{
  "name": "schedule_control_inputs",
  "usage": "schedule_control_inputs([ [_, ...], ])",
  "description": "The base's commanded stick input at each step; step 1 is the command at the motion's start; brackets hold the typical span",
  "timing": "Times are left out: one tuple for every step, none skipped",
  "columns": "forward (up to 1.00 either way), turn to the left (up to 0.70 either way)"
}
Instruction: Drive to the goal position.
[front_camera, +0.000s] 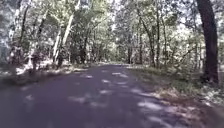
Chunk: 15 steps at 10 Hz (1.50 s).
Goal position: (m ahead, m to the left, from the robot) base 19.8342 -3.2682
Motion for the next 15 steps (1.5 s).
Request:
schedule_control_inputs([
  [0.45, 0.00],
  [0.45, 0.00],
  [0.45, 0.00],
  [0.45, 0.00],
  [0.45, 0.00],
  [0.45, 0.00],
  [0.45, 0.00],
  [0.45, 0.00],
  [0.45, 0.00],
  [0.45, 0.00],
  [0.45, 0.00],
  [0.45, 0.00],
  [0.45, 0.00],
  [0.45, 0.00],
  [0.45, 0.00],
])
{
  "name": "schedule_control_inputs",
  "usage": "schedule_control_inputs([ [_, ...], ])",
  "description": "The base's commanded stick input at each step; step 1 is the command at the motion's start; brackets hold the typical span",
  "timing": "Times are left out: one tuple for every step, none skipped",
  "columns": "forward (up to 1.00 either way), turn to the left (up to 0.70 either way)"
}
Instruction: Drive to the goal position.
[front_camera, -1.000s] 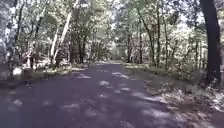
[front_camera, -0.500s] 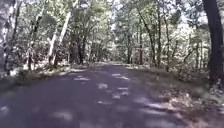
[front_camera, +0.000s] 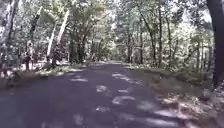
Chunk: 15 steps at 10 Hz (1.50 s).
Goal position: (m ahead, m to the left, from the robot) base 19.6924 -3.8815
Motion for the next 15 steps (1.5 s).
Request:
schedule_control_inputs([
  [0.45, 0.00],
  [0.45, 0.00],
  [0.45, 0.00],
  [0.45, 0.00],
  [0.45, 0.00],
  [0.45, 0.00],
  [0.45, 0.00],
  [0.45, 0.00],
  [0.45, 0.00],
  [0.45, 0.00],
  [0.45, 0.00],
  [0.45, 0.00],
  [0.45, 0.00],
  [0.45, 0.00],
  [0.45, 0.00],
])
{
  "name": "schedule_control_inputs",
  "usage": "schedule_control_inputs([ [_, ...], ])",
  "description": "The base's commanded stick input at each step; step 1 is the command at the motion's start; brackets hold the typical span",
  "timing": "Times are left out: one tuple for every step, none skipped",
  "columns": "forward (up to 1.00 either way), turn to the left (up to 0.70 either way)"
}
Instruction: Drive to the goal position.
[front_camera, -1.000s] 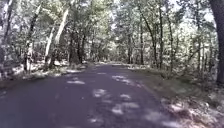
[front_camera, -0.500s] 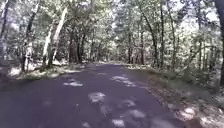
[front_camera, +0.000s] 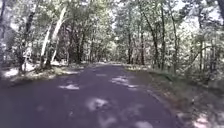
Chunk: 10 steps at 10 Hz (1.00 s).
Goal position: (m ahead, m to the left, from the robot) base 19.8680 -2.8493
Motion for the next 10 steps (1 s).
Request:
schedule_control_inputs([
  [0.45, 0.00],
  [0.45, 0.00],
  [0.45, 0.00],
  [0.45, 0.00],
  [0.45, 0.00],
  [0.45, 0.00],
  [0.45, 0.00],
  [0.45, 0.00],
  [0.45, 0.00],
  [0.45, 0.00],
])
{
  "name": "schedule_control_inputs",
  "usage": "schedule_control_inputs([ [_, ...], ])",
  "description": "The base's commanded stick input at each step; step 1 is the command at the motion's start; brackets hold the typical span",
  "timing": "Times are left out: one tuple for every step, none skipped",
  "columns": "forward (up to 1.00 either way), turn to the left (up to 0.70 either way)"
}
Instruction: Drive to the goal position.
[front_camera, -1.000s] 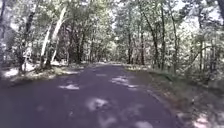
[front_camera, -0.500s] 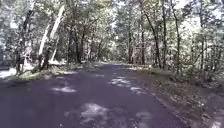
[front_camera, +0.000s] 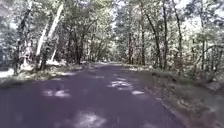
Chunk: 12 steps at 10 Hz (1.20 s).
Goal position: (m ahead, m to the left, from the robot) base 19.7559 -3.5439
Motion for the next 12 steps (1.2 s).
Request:
schedule_control_inputs([
  [0.45, 0.00],
  [0.45, 0.00],
  [0.45, 0.00],
  [0.45, 0.00],
  [0.45, 0.00],
  [0.45, 0.00],
  [0.45, 0.00],
  [0.45, 0.00],
  [0.45, -0.15],
  [0.45, -0.27],
  [0.45, -0.27],
  [0.45, -0.27],
])
